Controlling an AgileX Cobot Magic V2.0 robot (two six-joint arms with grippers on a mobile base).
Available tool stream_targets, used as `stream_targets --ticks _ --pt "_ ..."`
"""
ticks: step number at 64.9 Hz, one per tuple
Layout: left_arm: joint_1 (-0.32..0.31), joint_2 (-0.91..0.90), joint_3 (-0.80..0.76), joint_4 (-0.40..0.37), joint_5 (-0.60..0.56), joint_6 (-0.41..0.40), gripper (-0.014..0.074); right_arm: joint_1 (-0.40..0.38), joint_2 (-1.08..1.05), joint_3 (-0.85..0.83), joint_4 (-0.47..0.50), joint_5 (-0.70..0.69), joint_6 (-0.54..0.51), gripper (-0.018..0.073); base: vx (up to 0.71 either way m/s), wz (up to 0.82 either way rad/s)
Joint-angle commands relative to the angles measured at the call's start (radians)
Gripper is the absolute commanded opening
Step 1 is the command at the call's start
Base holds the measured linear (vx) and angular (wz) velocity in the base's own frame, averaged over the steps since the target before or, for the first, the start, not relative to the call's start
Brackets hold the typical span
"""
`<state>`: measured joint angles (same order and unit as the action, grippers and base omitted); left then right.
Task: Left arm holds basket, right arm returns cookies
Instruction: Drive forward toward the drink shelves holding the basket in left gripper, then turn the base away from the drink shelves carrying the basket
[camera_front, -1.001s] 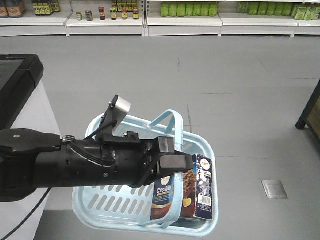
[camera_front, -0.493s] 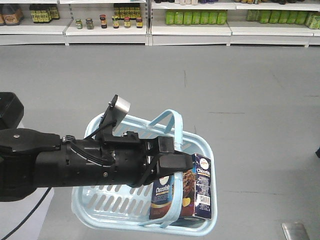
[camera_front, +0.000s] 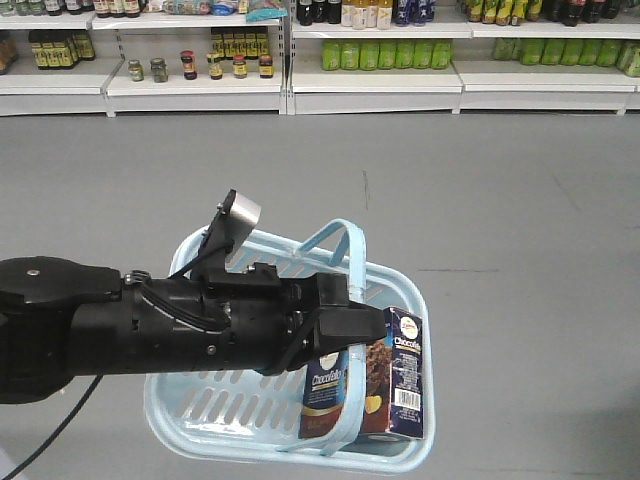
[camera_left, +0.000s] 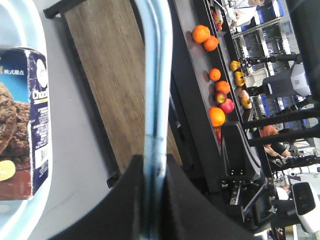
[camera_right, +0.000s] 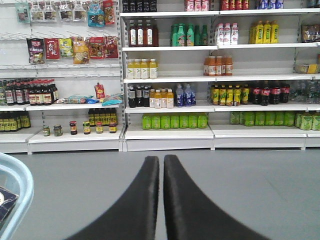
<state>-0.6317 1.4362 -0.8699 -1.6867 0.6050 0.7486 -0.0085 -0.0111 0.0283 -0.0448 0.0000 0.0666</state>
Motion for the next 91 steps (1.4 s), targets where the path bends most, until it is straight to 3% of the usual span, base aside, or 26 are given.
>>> stream_targets --ticks 1,91 --pt "-0.006 -0.046 -0.029 -0.085 0.037 0.017 -0.0006 -0.001 -0.013 0.018 -0.009 -0.076 -0.005 -0.0011 0.5 -0.06" --pt "-0.006 -0.046 -0.029 -0.085 0.037 0.017 -0.0006 -0.001 -0.013 0.018 -0.008 -0.076 -0.005 -0.0011 0.49 -0.01"
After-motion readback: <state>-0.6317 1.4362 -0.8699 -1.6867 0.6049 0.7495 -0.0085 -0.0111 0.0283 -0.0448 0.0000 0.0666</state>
